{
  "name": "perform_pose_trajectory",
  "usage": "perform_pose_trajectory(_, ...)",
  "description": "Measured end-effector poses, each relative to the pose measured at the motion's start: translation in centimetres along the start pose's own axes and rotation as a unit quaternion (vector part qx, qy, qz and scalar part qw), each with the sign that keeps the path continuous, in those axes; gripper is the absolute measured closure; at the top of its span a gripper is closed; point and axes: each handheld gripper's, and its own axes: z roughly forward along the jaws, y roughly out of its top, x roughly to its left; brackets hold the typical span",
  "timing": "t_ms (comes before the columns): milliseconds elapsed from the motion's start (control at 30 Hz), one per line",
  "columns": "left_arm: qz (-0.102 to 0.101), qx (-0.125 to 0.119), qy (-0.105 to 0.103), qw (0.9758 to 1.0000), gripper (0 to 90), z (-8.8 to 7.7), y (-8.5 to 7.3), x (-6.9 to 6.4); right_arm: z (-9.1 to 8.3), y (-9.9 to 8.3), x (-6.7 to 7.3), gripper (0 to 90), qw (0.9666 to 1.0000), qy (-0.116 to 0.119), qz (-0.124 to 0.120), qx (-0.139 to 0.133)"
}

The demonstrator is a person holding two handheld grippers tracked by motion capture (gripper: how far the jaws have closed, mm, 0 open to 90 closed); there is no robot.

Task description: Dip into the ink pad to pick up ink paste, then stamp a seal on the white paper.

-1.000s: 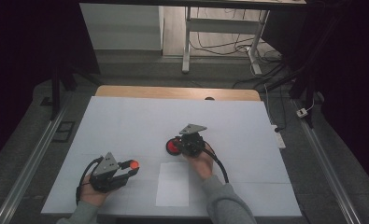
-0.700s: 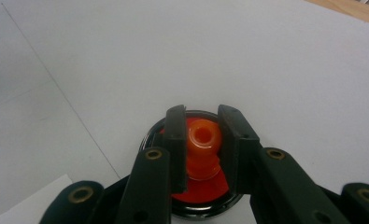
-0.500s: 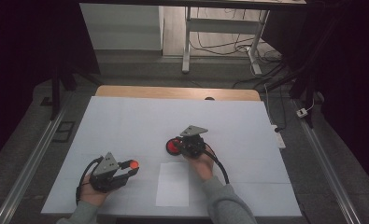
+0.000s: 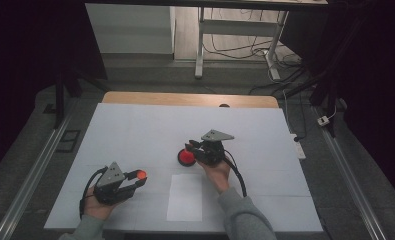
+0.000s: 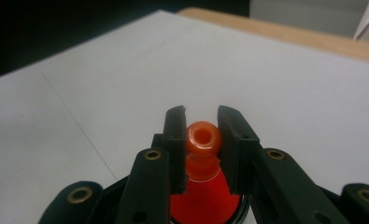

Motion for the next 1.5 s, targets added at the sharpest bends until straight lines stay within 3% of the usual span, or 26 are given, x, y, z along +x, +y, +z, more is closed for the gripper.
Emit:
perform_pose_trajectory(133,-0.002,0.0,0.0,1.0,64.5,-0.1,0.0,0.0,-0.9,0.7,0.3,72.7,1.0,0.006,-0.001,-0.004)
perform_pose_trajectory(467,-0.002,0.0,-0.001,1.0,64.5,-0.1,0.0,0.2,-1.8,0.3,0.0,72.7,0.9999,0.013,0.008,-0.007)
perform_pose_trajectory(1167,-0.005,0.002,0.0,1.0,64.5,-0.1,-0.1,0.2,-5.1,-0.7,0.0,72.7,0.9995,0.027,-0.009,-0.014)
perform_pose_trajectory(1500,-0.006,0.004,-0.002,1.0,64.5,0.0,-0.1,0.3,-5.5,-0.6,0.1,72.7,0.9992,0.031,-0.012,-0.02)
